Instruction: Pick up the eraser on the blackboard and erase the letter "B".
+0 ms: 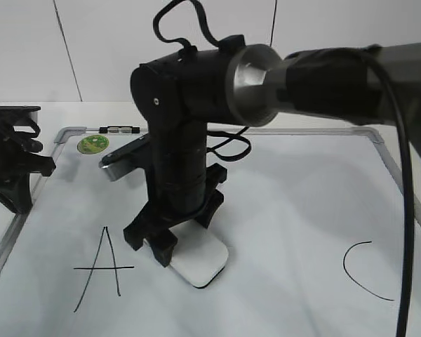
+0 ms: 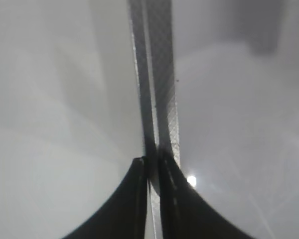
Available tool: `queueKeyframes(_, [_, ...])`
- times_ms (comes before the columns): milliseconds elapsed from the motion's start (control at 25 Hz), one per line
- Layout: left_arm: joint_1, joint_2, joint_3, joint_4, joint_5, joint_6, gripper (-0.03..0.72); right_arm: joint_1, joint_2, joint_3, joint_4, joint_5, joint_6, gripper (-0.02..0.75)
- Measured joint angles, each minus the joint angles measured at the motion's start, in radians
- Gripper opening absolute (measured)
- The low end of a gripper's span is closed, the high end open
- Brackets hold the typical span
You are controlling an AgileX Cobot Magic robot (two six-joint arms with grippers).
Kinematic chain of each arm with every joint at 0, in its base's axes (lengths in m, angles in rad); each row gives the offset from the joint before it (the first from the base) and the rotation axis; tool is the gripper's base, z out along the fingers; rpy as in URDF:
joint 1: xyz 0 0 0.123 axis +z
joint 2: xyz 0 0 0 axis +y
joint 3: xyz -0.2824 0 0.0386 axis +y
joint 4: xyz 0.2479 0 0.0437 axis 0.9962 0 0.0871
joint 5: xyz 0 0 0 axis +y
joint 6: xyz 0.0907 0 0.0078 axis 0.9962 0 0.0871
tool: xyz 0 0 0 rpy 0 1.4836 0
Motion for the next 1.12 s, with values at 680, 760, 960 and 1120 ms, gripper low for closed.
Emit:
queueKeyframes(680, [0.000,0.000,0.000,0.002,-0.002,0.000,0.025,0.064,-0.199,0.347,0.170,-0.043,-0.022,0.552])
queueKeyframes(760, [0.000,0.000,0.000,0.002,-0.002,0.000,0.025,0.066,-0.202,0.357,0.170,-0.044,-0.022,0.552])
queueKeyframes(960, [0.000,0.000,0.000,0.002,-0.002,0.000,0.025,0.068,-0.204,0.360,0.167,-0.049,-0.023,0.552])
queueKeyframes(1120, [0.000,0.000,0.000,0.002,-0.002,0.000,0.025,0.071,-0.204,0.360,0.123,-0.069,0.009,0.552])
